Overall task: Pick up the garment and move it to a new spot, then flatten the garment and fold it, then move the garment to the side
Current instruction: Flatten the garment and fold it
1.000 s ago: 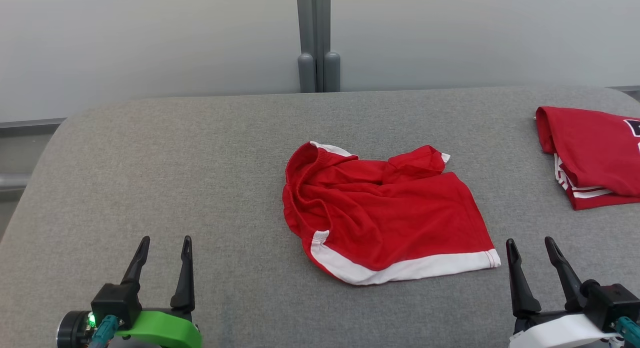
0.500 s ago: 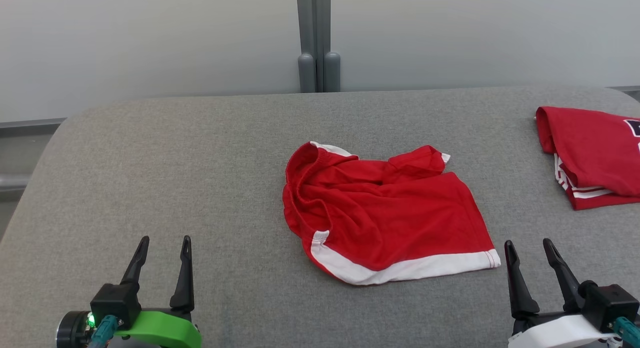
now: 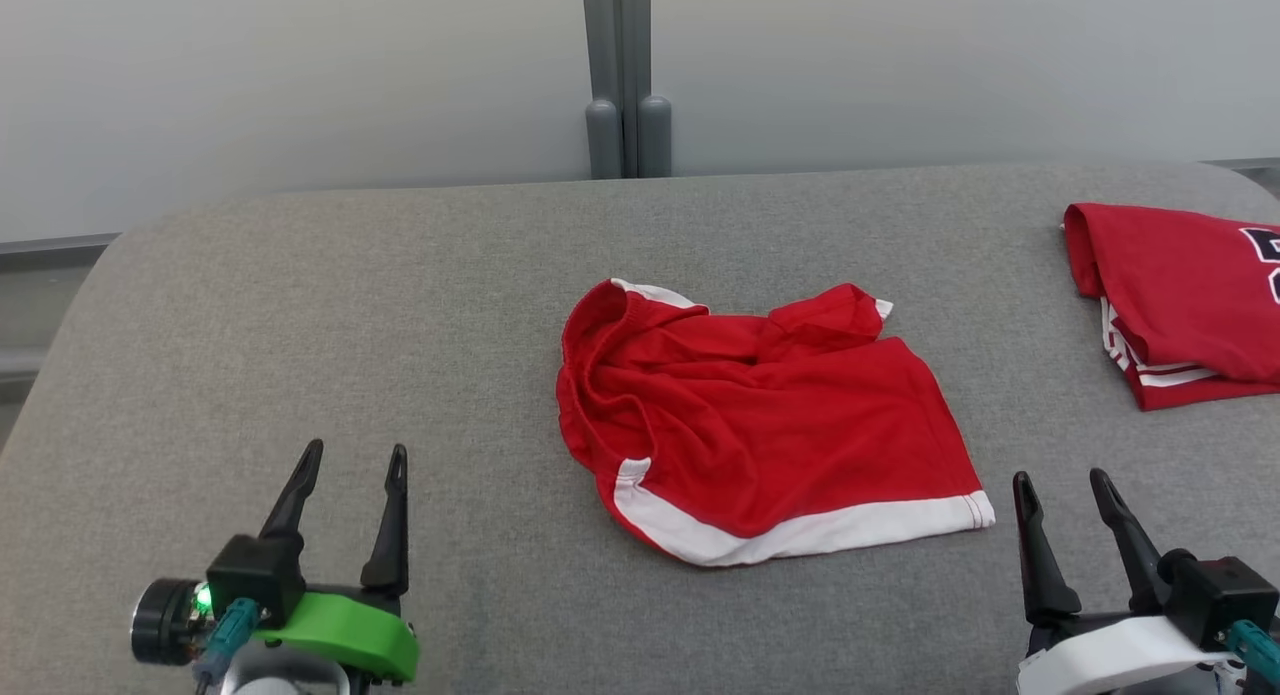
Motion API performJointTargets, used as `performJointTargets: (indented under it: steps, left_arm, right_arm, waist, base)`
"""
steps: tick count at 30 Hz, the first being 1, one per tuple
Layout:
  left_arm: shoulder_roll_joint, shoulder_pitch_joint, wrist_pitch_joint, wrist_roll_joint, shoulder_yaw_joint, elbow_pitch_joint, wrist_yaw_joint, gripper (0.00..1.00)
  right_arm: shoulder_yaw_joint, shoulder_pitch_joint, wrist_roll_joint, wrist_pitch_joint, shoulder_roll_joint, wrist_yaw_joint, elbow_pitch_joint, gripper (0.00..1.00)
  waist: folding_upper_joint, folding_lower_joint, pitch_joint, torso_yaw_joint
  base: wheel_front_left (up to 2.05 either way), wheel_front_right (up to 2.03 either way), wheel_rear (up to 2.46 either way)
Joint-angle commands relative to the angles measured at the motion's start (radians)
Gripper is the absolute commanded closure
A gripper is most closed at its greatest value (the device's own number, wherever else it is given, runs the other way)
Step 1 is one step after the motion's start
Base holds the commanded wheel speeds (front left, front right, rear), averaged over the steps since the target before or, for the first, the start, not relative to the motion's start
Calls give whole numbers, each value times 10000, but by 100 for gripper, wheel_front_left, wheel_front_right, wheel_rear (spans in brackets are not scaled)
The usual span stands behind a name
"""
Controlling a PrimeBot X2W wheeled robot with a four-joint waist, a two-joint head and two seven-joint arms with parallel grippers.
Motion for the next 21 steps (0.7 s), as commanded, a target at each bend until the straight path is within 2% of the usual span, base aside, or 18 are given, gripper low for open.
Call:
performJointTargets:
  steps: [1,6,15,21]
  left_arm:
    - [141,-330,1,63,-210,39,-20,0]
    - [505,-1297,1,-10,-1406,238,-21,0]
    - [1085,-3298,1,-410,-4434,1281,-18,0]
    - [1379,-4308,4,-923,-6044,2158,-9,0]
  right_arm:
    - [-48,-227,-64,-41,-51,-21,108,0]
    - [50,-907,-132,131,-181,-21,729,0]
    - [543,-2416,-108,497,-344,-21,2378,0]
    - [972,-3215,68,409,-263,-21,3417,0]
  waist:
    - [0,0,87,-64]
    - [0,0,459,-236]
    - [0,0,1306,-706]
    - [0,0,1813,-1025]
  base:
    - [0,0,0]
    - [0,0,0]
    - [0,0,0]
    - [0,0,0]
